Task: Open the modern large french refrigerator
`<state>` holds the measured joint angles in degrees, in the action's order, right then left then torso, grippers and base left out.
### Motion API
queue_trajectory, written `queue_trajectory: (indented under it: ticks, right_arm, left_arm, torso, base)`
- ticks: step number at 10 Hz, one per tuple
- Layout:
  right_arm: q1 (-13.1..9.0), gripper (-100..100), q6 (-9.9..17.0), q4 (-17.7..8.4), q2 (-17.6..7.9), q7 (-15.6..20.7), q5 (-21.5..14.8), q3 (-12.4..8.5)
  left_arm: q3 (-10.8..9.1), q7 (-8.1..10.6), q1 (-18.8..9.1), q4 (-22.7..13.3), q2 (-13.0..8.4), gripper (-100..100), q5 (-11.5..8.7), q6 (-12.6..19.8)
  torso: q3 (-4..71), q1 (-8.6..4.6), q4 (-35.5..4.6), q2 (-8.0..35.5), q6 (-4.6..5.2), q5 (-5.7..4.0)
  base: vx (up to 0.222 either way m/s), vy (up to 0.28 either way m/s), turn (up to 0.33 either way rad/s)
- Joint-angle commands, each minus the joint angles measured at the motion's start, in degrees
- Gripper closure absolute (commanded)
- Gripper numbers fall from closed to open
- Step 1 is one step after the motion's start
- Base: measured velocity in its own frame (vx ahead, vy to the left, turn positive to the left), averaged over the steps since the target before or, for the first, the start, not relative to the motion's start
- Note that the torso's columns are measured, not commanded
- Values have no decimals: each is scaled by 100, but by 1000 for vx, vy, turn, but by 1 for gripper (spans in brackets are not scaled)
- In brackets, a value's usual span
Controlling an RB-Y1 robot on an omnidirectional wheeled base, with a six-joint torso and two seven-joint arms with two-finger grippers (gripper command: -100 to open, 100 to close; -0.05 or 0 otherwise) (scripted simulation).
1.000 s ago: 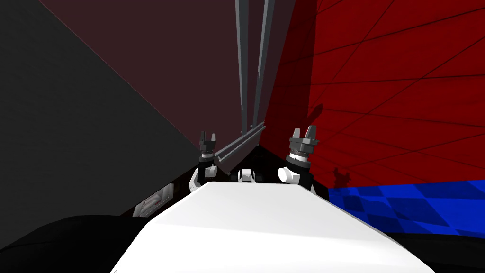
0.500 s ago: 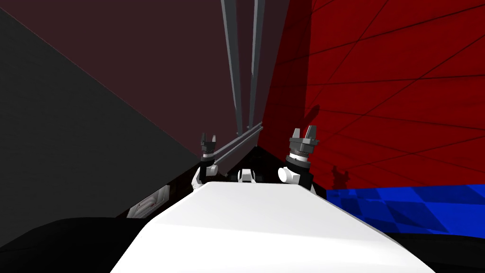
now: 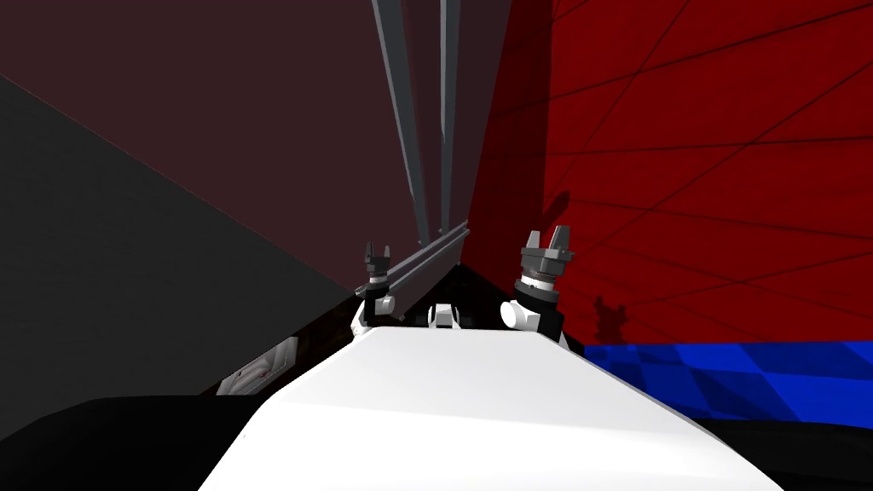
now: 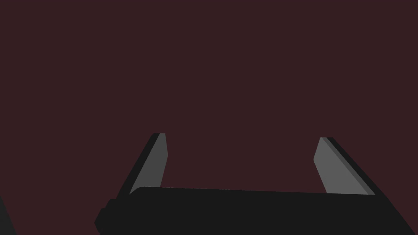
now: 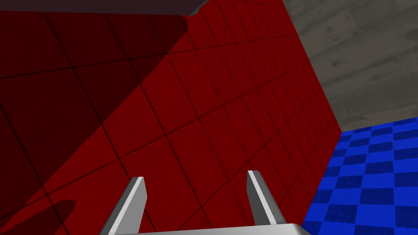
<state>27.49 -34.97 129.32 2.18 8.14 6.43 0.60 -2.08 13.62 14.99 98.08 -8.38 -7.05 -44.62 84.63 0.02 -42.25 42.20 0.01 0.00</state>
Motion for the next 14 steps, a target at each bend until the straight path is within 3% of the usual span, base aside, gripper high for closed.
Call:
queue_trajectory:
  ticks: [1, 14]
  right_arm:
    - [0, 0, 0, 0, 0, 0, 0, 0]
    - [0, 0, 0, 0, 0, 0, 0, 0]
  left_arm:
    - [-32, 105, -184, -419, 34, -100, -198, -141]
    - [-158, 490, -911, -2451, 147, -100, -941, -682]
  torso:
    - [-4, 4, -2, 6, -1, 2]
    - [-3, -7, -2, 4, -1, -1]
  base:
    - [69, -111, 9]
    - [50, -100, -4]
